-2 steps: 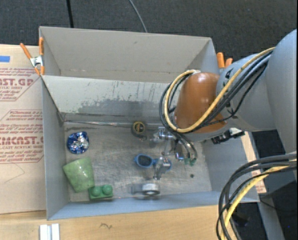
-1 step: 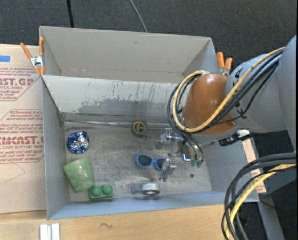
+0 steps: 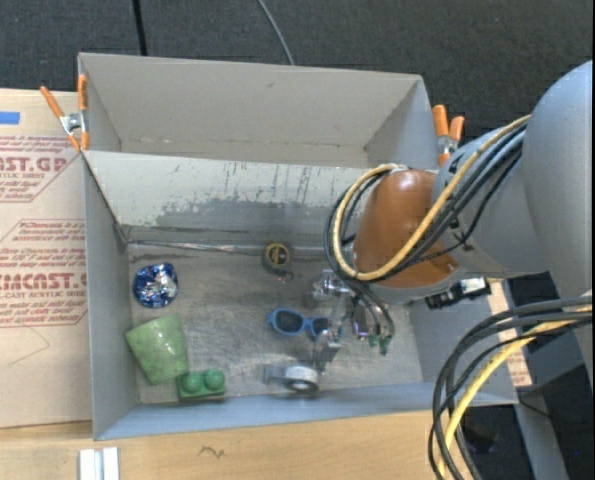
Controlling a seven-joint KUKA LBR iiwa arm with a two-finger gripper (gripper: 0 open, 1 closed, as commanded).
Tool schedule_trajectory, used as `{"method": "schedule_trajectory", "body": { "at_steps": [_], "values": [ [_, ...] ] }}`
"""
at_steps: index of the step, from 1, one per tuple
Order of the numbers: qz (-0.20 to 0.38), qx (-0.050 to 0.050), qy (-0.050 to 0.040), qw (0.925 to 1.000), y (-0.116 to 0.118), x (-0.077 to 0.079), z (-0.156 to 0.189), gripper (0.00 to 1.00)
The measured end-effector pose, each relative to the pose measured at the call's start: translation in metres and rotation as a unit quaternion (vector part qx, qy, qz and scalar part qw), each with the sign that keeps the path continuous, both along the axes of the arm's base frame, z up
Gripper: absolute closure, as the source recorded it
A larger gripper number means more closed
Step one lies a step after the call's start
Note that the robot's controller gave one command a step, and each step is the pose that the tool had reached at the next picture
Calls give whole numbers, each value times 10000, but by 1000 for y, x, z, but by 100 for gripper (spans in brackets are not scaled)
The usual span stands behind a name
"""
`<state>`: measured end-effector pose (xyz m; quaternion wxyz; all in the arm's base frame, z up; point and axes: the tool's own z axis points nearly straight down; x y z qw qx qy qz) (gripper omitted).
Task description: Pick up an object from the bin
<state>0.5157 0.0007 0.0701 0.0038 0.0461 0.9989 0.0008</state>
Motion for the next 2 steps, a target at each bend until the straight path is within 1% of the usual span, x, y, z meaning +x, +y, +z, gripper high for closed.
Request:
{"method": "schedule_trajectory", "body": {
  "at_steps": [1,2],
  "values": [
    [4,-1,16,10000,1,1,1,0],
    [7,3,54,10000,1,0,2,100]
  ]
}}
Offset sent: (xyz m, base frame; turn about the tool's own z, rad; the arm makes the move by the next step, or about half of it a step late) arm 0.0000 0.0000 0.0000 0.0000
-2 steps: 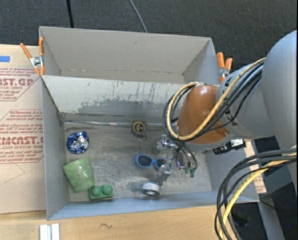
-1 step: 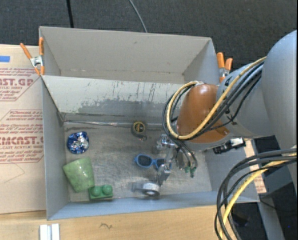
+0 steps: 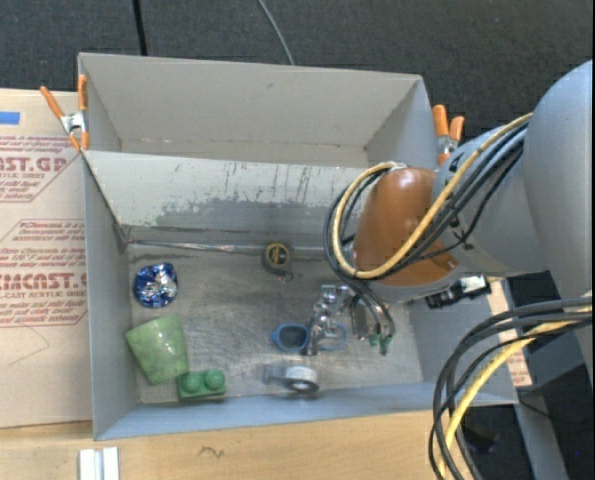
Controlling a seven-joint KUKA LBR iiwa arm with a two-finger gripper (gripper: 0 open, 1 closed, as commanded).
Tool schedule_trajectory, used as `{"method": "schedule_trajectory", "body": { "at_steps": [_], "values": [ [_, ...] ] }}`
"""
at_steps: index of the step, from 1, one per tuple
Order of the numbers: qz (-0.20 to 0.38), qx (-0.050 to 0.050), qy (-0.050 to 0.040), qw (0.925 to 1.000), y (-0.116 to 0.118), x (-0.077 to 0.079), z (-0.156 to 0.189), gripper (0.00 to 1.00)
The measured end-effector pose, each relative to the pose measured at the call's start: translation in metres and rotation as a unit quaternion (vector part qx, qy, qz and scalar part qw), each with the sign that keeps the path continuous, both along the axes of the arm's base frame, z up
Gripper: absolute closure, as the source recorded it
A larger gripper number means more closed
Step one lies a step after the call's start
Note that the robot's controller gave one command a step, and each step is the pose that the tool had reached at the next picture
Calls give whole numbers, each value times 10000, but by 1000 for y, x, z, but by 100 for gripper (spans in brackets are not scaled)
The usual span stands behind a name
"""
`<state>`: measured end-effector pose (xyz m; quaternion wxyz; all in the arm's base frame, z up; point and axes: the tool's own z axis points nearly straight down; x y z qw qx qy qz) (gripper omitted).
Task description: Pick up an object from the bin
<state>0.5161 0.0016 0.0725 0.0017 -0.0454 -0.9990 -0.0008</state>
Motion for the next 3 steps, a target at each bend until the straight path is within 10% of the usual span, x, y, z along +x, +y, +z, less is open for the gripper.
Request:
{"method": "schedule_trajectory", "body": {
  "at_steps": [3],
  "values": [
    [0,-2,-35,10000,2,1,57,100]
  ]
}}
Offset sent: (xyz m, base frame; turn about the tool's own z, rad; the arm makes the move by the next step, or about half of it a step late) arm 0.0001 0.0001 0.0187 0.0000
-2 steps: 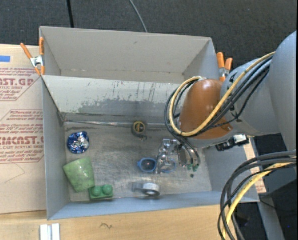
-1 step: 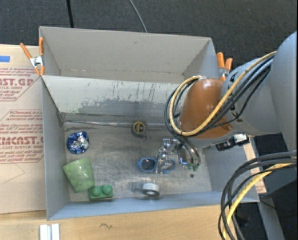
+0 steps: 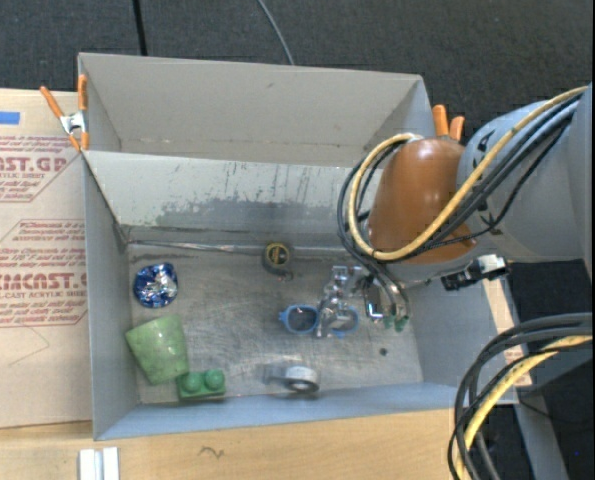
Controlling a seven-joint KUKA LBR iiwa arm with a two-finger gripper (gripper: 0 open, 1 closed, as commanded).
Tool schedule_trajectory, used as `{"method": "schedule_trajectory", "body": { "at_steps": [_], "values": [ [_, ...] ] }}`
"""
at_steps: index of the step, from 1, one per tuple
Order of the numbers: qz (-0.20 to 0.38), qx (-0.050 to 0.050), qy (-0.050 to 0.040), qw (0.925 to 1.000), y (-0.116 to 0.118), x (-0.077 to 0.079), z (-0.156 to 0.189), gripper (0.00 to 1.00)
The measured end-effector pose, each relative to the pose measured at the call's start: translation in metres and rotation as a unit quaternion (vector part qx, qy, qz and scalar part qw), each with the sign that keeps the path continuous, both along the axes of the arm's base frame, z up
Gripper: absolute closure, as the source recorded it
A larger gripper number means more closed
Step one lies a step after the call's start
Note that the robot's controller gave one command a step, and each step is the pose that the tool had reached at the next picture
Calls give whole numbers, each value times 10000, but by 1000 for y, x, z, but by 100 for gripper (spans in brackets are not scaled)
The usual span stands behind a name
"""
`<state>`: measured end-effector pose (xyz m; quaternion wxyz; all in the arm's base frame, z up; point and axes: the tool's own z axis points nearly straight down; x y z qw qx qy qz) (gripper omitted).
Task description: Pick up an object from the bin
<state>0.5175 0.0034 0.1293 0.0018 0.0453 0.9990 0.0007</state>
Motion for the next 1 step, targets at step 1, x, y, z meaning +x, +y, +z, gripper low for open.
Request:
{"method": "schedule_trajectory", "body": {
  "at_steps": [1],
  "values": [
    [1,0,5,10000,0,1,15,100]
  ]
}}
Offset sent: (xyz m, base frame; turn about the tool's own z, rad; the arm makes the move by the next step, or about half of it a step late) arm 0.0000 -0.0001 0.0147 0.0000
